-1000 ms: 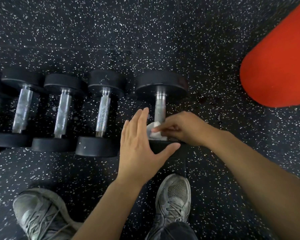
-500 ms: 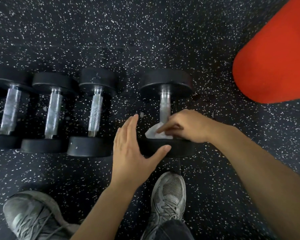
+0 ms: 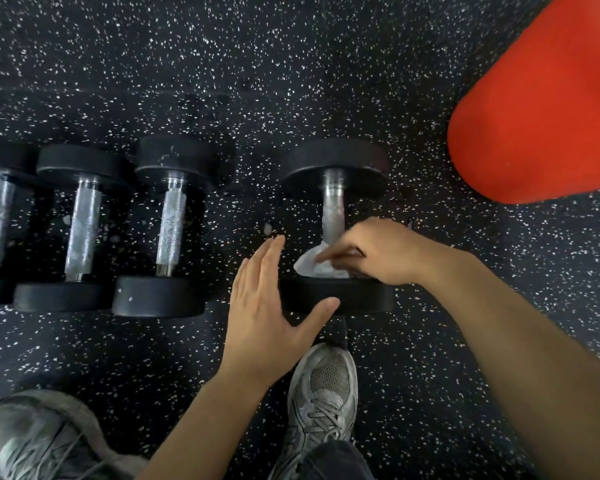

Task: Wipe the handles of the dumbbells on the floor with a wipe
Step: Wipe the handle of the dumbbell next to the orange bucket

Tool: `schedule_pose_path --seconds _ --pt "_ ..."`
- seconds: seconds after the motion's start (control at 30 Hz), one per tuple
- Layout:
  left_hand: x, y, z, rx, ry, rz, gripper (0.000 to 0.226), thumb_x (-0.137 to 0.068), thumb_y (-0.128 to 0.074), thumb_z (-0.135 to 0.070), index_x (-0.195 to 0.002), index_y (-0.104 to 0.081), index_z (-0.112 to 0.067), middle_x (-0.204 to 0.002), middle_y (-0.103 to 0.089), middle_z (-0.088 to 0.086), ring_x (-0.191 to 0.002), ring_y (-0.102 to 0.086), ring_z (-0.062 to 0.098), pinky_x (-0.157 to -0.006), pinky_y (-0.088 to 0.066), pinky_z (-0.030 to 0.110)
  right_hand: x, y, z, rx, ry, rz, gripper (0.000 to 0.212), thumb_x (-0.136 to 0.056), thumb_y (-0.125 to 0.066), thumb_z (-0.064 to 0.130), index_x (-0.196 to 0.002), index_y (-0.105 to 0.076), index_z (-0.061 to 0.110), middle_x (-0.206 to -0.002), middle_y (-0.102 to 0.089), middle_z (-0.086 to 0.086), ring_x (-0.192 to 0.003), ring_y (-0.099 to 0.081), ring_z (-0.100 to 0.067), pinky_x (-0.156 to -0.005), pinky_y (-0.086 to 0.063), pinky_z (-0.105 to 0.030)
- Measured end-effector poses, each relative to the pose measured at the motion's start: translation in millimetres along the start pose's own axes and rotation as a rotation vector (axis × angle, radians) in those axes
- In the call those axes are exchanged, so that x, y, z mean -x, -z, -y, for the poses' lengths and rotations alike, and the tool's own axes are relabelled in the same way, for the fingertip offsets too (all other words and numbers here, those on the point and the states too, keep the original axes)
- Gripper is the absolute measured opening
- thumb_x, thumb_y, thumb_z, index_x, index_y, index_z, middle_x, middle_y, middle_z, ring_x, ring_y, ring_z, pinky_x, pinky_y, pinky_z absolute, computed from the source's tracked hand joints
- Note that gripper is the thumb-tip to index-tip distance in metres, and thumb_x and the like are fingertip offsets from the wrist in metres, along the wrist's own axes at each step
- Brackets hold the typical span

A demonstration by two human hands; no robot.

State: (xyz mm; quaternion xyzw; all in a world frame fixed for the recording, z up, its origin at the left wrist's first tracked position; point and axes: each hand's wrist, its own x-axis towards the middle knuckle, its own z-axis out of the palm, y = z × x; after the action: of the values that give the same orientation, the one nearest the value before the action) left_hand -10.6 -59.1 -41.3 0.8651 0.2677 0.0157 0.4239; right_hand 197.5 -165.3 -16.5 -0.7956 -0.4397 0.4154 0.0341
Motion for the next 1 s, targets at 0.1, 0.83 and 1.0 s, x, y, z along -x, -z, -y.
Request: schedule_pose_path --seconds 0.1,0.83,1.0 --pt "-1.1 -5.0 -8.8 0.018 0.026 0.025 0.107 -0.081 -0.054 -0.083 -0.162 -0.017 -0.024 -0.166 -0.027 -0.004 -0.155 -0.02 0.015 -0.125 -0.025 0.05 -7.8 5.1 -2.2 0.075 -0.025 -0.302 0.028 -0.106 -0.048 0.04 -0.126 -0.066 0.044 -0.111 -0.074 0.003 -0.084 -0.068 -0.015 -0.079 -0.056 -0.037" --pt "-15.0 -34.9 -38.0 0.005 -0.009 0.078 0.109 -0.077 -0.052 -0.085 -0.161 -0.014 -0.026 -0.166 -0.025 -0.006 -0.154 -0.017 0.011 -0.127 -0.02 0.046 23.8 12.5 -40.8 0.027 -0.062 0.136 0.038 -0.102 -0.055 0.024 -0.121 -0.067 0.054 -0.11 -0.074 0.009 -0.086 -0.067 -0.009 -0.078 -0.056 -0.032" --pt "-18.3 -42.3 -50.5 0.009 -0.003 0.107 0.115 -0.074 -0.052 -0.089 -0.162 -0.012 -0.027 -0.168 -0.021 -0.007 -0.155 -0.013 0.009 -0.128 -0.016 0.044 19.5 15.5 -57.1 -0.035 -0.093 -0.382 0.035 -0.106 -0.049 0.029 -0.133 -0.06 0.049 -0.096 -0.072 0.006 -0.067 -0.062 -0.009 -0.064 -0.052 -0.031"
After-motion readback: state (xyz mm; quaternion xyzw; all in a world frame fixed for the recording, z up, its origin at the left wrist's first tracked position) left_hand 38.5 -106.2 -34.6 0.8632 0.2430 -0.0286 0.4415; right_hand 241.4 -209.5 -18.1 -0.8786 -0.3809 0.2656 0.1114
